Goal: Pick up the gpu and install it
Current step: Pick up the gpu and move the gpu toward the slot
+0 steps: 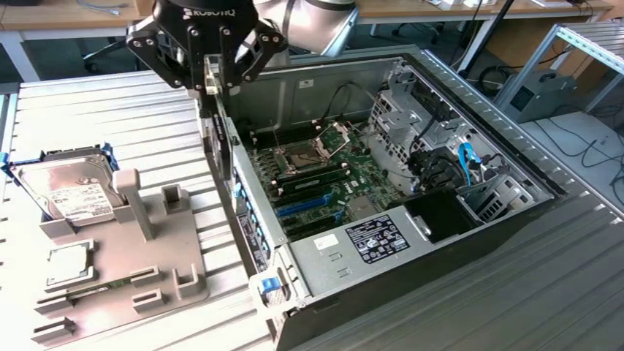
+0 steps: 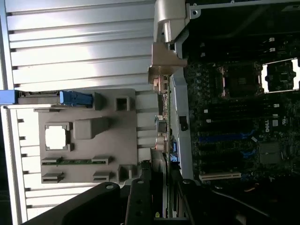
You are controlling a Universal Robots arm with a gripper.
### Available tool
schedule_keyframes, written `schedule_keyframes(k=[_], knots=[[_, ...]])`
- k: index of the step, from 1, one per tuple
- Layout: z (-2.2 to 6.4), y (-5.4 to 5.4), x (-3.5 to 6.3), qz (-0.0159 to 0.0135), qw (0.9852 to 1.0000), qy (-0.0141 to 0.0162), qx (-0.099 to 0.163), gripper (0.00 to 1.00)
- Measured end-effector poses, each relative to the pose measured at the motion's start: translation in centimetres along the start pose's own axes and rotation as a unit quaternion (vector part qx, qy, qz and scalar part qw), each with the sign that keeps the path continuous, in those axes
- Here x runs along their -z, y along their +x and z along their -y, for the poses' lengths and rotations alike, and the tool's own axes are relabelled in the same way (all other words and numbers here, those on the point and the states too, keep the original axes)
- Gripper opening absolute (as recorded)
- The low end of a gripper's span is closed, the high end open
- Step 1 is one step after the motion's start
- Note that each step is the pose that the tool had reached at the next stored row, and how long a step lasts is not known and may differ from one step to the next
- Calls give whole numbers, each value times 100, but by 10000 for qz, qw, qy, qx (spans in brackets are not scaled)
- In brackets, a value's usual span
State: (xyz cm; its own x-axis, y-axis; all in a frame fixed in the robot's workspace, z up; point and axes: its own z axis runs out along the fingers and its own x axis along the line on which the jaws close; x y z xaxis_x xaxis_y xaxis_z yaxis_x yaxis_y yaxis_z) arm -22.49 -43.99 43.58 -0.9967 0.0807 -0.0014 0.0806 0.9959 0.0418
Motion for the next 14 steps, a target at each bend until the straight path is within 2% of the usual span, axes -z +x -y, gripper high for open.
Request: schedule_keyframes(k=[2, 3, 14], knots=[[58, -215, -13, 0, 10000, 0, 0, 26], [61, -259, -15, 0, 10000, 1, 0, 26], [67, -510, -45, 0, 10000, 0, 0, 26]])
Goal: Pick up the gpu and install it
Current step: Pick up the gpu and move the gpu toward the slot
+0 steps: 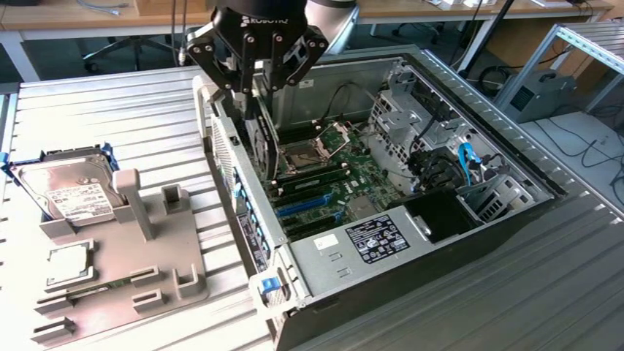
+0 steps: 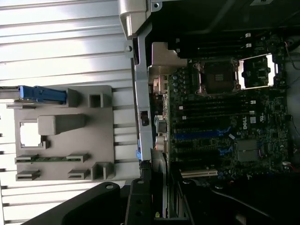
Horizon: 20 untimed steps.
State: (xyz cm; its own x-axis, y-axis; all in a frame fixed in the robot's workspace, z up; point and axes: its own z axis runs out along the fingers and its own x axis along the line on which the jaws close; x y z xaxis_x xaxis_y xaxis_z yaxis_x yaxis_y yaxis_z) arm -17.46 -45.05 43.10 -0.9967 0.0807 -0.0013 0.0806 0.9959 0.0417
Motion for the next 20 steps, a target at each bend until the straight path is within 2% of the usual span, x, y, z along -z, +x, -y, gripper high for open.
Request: schedule_keyframes(k=[6, 9, 20], knots=[[-5, -103, -13, 0, 10000, 0, 0, 26], [-9, -193, -25, 0, 10000, 0, 0, 26], [-18, -367, -87, 0, 10000, 0, 0, 26]])
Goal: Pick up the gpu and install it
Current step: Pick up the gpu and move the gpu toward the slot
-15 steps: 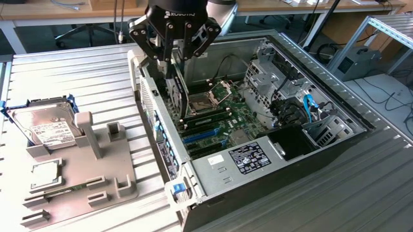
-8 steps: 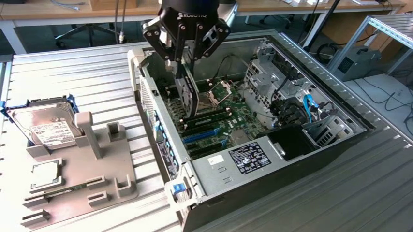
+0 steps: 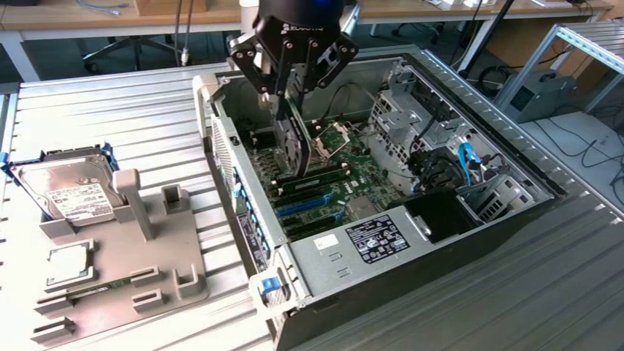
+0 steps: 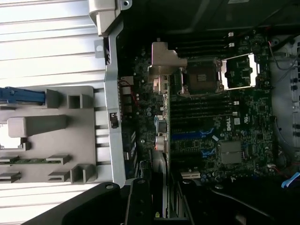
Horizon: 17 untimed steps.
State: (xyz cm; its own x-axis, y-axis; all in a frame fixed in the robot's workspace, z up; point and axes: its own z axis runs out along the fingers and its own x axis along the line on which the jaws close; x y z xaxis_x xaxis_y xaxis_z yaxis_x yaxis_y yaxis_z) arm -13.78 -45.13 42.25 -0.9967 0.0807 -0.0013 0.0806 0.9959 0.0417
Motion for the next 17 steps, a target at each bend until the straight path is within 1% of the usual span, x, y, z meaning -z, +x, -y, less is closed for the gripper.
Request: schedule_keyframes(k=[2, 17], knots=[[-2, -53, -20, 0, 10000, 0, 0, 26], [-7, -303, -133, 0, 10000, 0, 0, 26]])
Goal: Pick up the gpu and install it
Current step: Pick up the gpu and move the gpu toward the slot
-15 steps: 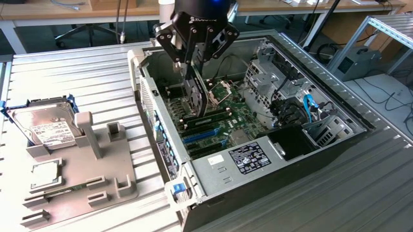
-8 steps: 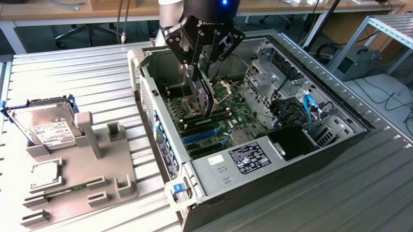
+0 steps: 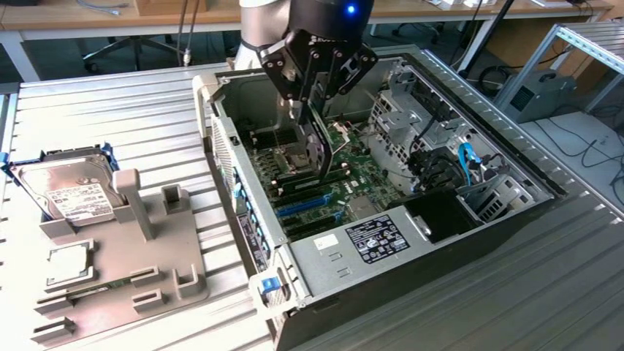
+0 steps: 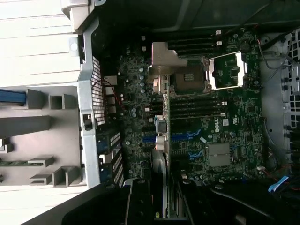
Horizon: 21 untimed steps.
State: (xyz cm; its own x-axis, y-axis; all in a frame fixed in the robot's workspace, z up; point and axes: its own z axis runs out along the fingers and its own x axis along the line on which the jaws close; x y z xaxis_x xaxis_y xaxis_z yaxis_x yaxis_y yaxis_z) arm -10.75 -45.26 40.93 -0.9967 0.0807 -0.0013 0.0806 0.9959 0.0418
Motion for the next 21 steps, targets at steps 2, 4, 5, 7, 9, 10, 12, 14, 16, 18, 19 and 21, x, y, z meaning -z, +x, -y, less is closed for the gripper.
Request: schedule_keyframes(k=[2, 4, 5, 7, 9, 10, 12, 14, 16, 18, 19, 21], knots=[[0, -27, -12, 0, 10000, 0, 0, 26], [-1, -61, -28, 0, 10000, 0, 0, 26], [-1, -73, -33, 0, 10000, 0, 0, 26], [-2, -117, -54, 0, 10000, 0, 0, 26], [-3, -154, -72, 0, 10000, 0, 0, 26], [-4, -178, -83, 0, 10000, 0, 0, 26], [-5, -219, -103, 0, 10000, 0, 0, 26], [-6, -257, -126, 0, 10000, 0, 0, 26], [-7, -294, -151, 0, 10000, 0, 0, 26], [-8, -320, -170, 0, 10000, 1, 0, 26], [-8, -346, -193, 0, 10000, 1, 0, 26], [-9, -373, -227, 0, 10000, 0, 0, 26]])
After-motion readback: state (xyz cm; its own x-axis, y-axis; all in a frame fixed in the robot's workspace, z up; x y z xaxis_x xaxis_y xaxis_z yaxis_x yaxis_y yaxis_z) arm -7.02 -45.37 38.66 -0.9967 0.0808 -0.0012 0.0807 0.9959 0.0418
